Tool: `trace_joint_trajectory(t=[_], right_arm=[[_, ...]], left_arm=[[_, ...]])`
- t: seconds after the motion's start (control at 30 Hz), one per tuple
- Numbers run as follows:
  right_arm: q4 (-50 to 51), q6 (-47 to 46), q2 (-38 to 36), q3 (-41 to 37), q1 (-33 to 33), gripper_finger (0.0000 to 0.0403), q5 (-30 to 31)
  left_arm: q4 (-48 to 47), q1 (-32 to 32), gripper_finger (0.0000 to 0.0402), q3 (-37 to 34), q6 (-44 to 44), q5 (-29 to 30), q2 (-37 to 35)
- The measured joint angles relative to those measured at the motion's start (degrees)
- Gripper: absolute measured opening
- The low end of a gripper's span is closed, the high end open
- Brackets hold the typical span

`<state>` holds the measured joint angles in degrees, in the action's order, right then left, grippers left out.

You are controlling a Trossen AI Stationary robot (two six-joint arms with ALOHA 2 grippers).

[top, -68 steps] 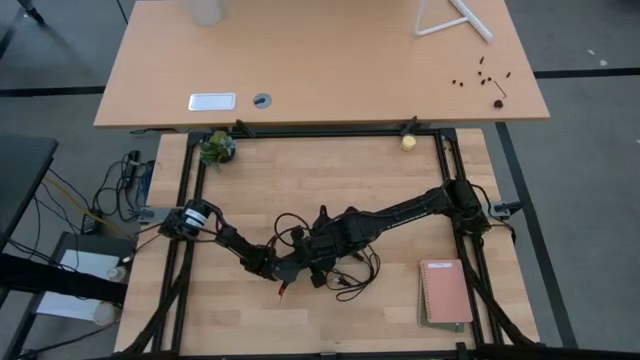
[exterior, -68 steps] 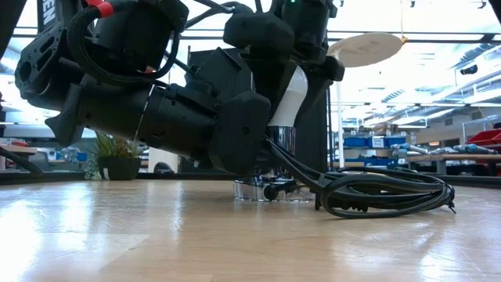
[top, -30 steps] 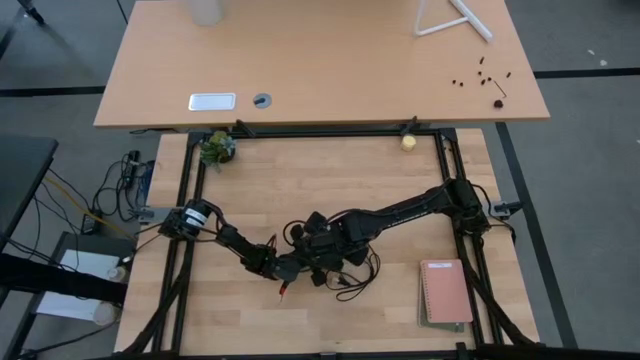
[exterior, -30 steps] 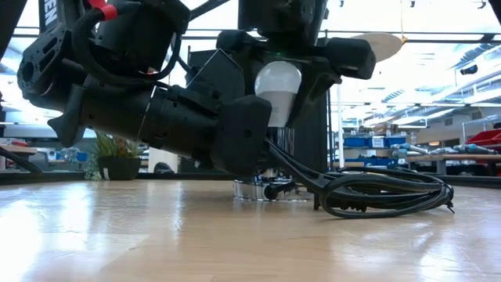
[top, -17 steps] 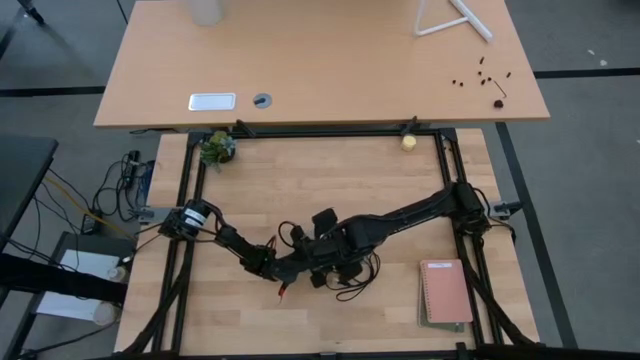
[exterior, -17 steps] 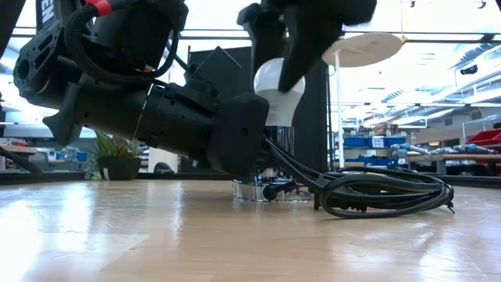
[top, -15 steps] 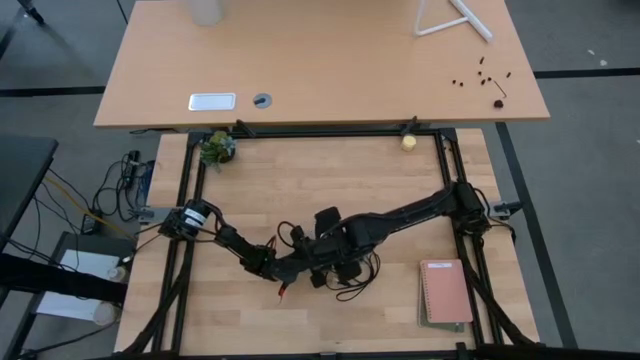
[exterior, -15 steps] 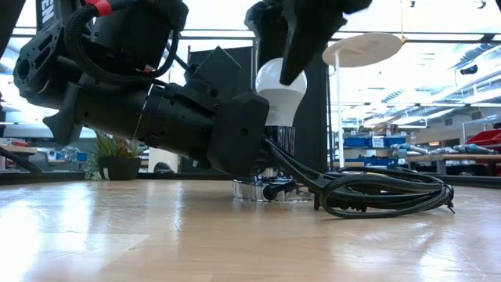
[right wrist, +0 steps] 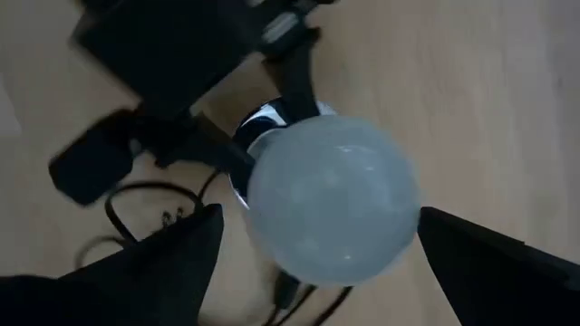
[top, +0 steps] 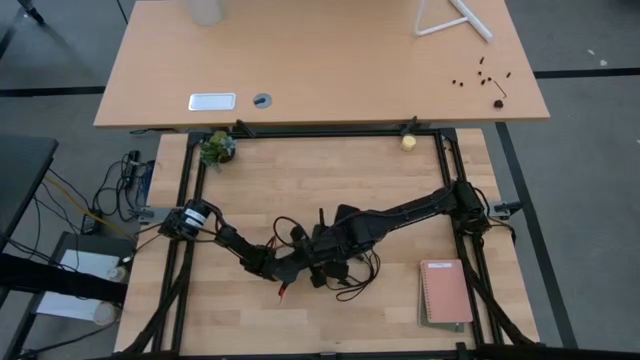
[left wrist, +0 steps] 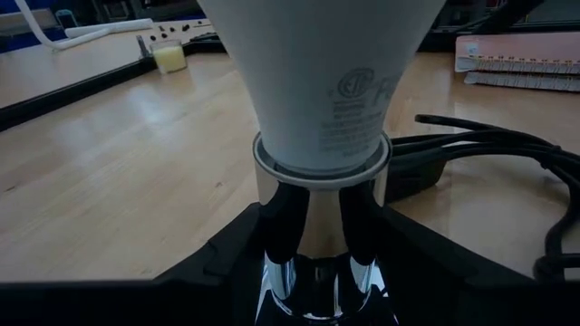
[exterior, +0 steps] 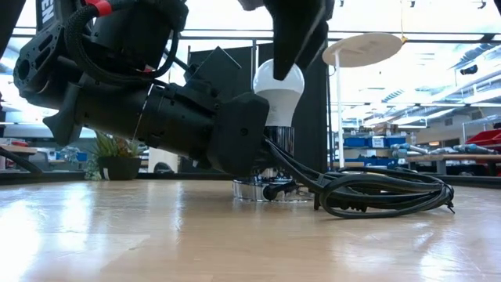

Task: Screw lightbulb
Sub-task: Remove the white lightbulb from the silver lamp

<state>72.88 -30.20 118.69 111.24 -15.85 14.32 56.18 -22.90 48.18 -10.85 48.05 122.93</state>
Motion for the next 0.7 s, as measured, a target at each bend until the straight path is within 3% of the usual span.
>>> trace_joint_trajectory(t=[0.23, 0.7], right_arm=[[-0.6, -13.3, 0.0, 0.0, 1.4, 0.0377, -0.4], [-7.0, -13.6, 0.3, -6.2, 3.7, 0.0377, -3.9]], left_arm=[[0.3, 0.0, 0.0189, 0.0, 0.0, 0.0, 0.0], [0.8, 0.0, 0.0188, 0.0, 0.1, -0.1, 0.1]])
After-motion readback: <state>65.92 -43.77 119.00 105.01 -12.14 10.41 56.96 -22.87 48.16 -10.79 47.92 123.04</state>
